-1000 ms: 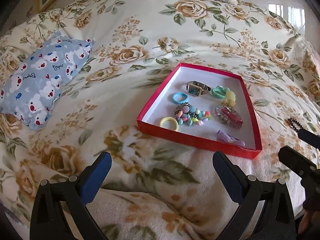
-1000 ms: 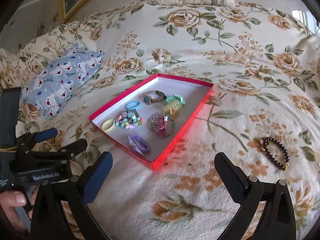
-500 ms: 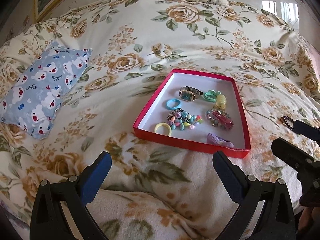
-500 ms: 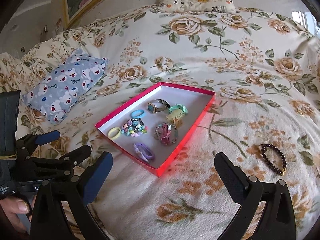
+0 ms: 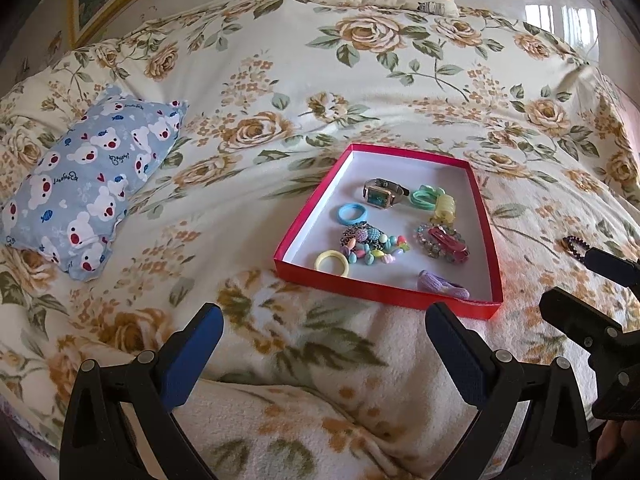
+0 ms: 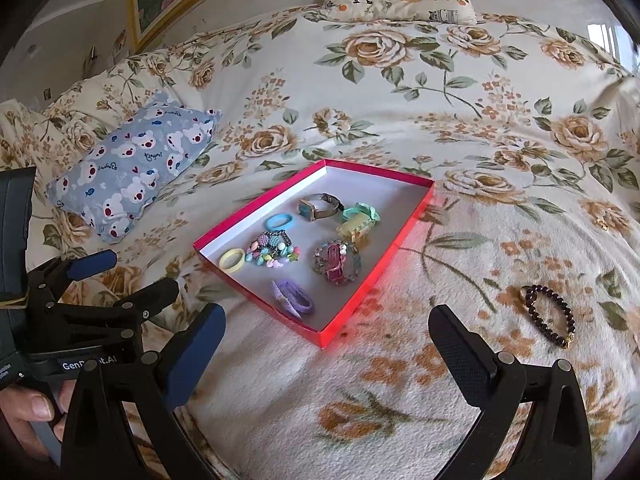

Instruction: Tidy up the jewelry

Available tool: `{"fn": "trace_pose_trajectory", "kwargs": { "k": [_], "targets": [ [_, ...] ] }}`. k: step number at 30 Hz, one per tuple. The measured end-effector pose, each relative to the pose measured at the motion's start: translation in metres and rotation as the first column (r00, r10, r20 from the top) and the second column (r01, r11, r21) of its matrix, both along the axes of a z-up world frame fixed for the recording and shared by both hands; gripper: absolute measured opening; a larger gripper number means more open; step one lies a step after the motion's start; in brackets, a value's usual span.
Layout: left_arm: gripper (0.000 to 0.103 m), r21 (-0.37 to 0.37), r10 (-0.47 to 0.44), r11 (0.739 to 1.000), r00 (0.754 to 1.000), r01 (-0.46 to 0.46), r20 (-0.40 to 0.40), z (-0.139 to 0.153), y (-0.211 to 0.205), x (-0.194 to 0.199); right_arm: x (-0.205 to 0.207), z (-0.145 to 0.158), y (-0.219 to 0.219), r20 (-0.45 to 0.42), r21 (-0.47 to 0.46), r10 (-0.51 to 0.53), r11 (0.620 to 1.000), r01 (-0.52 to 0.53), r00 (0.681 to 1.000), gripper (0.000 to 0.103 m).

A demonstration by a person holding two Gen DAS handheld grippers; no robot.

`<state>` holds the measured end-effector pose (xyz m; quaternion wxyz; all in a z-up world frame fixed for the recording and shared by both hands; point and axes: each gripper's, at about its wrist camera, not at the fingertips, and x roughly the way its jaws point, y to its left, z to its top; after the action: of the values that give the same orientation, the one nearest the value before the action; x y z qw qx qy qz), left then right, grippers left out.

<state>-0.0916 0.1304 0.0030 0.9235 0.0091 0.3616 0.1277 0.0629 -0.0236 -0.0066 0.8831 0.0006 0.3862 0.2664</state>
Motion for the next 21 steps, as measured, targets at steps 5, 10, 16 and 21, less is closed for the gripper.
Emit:
{"fn": "trace_pose_trajectory", "kwargs": {
  "k": [5, 10, 16, 21],
  "targets": [
    [0.102, 0.000, -0.001, 1.000, 1.000, 0.001, 0.000, 0.0002, 0.0000, 0.0000, 0.0004, -0.0001, -0.0003, 0.000, -0.001, -0.001, 1.000, 0.001, 1.000, 0.102],
    [0.102, -0.004, -0.005, 1.000, 1.000, 0.005, -0.002, -0.0003, 0.0015, -0.0002, 0.0007, -0.0010, -0.0011, -0.004, -0.006, -0.001, 1.000, 0.001, 1.000, 0.102],
    [0.102, -0.005, -0.004, 1.000, 1.000, 0.004, -0.001, -0.0007, 0.0022, -0.0001, 0.0005, -0.0012, -0.0006, -0.002, -0.006, 0.001, 1.000, -0.001, 1.000, 0.102],
    [0.102, -0.003, -0.007, 1.000, 1.000, 0.007, -0.001, -0.0011, 0.0020, -0.0002, 0.0004, -0.0012, -0.0004, -0.003, -0.004, 0.002, 1.000, -0.002, 1.000, 0.102]
  ]
}}
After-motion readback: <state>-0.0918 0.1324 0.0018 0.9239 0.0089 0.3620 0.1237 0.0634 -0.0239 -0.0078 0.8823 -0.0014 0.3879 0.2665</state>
